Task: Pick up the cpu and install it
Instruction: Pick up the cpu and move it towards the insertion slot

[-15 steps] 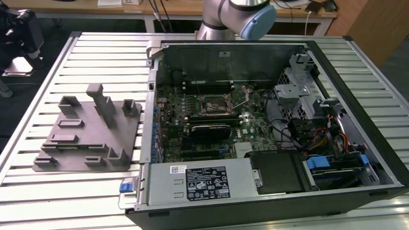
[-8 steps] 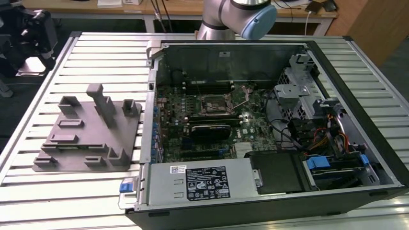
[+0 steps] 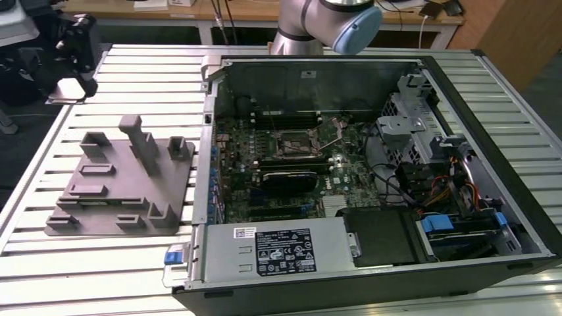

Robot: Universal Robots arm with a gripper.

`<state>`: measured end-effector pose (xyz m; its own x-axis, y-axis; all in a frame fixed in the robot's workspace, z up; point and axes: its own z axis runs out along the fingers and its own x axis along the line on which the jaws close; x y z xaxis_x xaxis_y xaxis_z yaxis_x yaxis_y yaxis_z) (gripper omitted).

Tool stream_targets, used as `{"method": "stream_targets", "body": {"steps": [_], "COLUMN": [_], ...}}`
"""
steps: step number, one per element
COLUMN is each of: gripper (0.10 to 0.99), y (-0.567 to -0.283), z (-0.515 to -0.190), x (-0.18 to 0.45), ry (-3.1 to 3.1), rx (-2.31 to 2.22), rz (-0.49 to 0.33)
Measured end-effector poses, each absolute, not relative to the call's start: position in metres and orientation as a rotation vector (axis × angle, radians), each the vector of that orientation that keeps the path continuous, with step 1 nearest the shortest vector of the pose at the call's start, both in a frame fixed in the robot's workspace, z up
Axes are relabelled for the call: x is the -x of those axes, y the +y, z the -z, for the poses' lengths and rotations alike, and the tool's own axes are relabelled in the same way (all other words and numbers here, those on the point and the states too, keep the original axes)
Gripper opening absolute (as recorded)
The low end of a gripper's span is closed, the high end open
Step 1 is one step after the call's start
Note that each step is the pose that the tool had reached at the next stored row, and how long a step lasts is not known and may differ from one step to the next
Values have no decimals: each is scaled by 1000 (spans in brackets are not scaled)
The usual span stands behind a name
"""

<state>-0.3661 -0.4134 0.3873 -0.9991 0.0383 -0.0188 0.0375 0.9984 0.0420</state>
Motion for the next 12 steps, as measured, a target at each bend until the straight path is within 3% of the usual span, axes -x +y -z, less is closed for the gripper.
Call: {"method": "stream_targets", "body": {"steps": [12], "gripper": [541], "y": [-413], "z": [-387], "x": [316], "ry": [3121], "rx": [-59], "rz": [-65]}}
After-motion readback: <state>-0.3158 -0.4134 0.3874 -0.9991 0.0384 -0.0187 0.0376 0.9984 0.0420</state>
